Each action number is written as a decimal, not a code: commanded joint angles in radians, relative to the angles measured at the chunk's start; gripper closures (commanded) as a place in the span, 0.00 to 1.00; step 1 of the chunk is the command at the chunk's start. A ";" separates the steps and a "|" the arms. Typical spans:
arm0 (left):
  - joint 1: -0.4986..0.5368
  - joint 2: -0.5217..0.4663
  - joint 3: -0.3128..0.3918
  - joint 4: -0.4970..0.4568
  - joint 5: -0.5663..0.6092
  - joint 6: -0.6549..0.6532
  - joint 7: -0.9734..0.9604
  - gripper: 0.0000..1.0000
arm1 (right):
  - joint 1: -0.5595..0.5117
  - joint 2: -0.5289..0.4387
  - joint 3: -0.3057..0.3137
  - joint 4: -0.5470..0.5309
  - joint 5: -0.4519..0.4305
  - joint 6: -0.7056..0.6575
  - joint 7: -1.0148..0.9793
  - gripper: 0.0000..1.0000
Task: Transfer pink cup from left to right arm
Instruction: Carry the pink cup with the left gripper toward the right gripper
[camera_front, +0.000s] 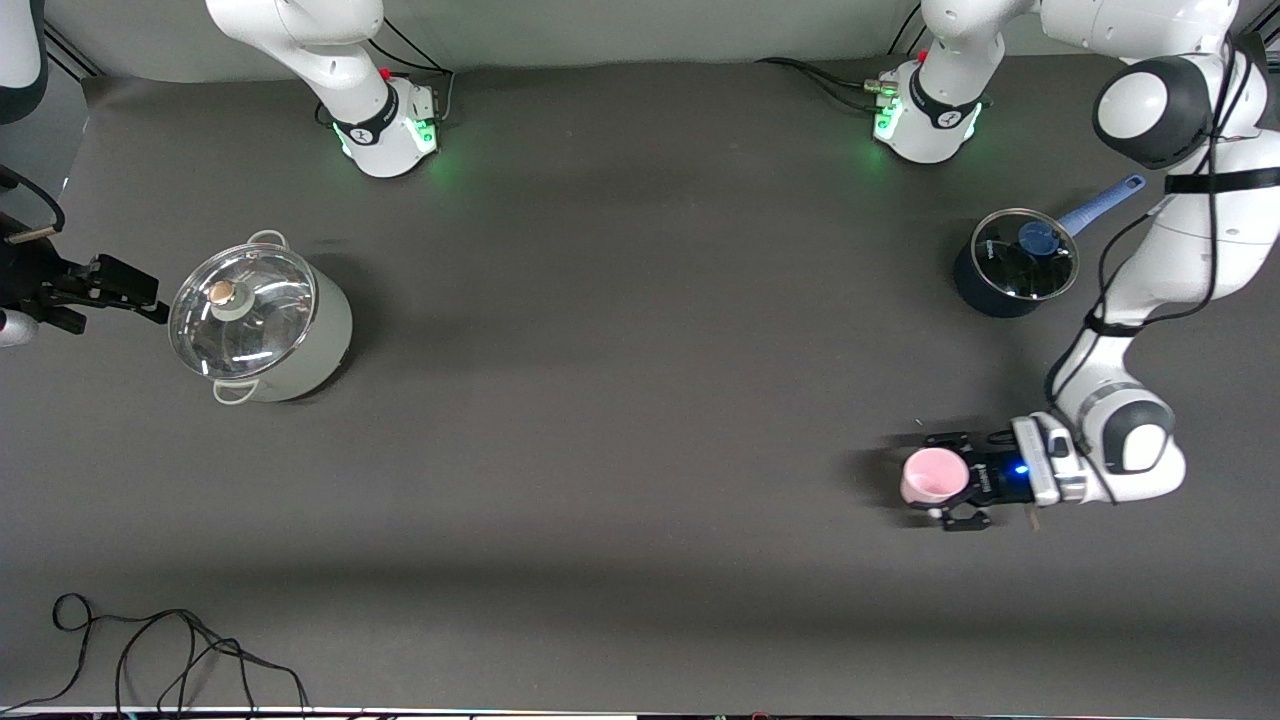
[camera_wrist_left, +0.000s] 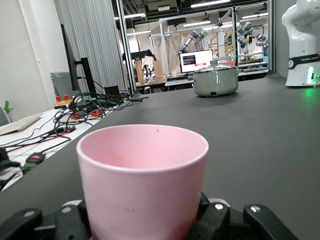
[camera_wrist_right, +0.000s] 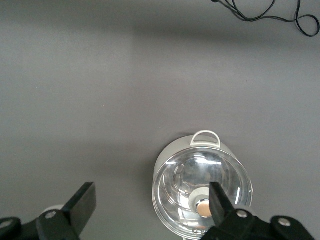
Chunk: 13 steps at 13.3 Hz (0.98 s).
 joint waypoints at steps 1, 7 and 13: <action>-0.087 -0.004 -0.027 0.005 -0.061 0.088 0.005 1.00 | -0.003 0.001 0.000 0.012 -0.005 -0.013 -0.012 0.00; -0.295 -0.007 -0.089 0.006 -0.267 0.342 0.006 1.00 | -0.003 0.001 0.000 0.012 -0.005 -0.013 -0.012 0.00; -0.359 -0.007 -0.365 0.005 -0.341 0.790 0.005 1.00 | -0.003 0.001 0.000 0.012 -0.005 -0.013 -0.008 0.00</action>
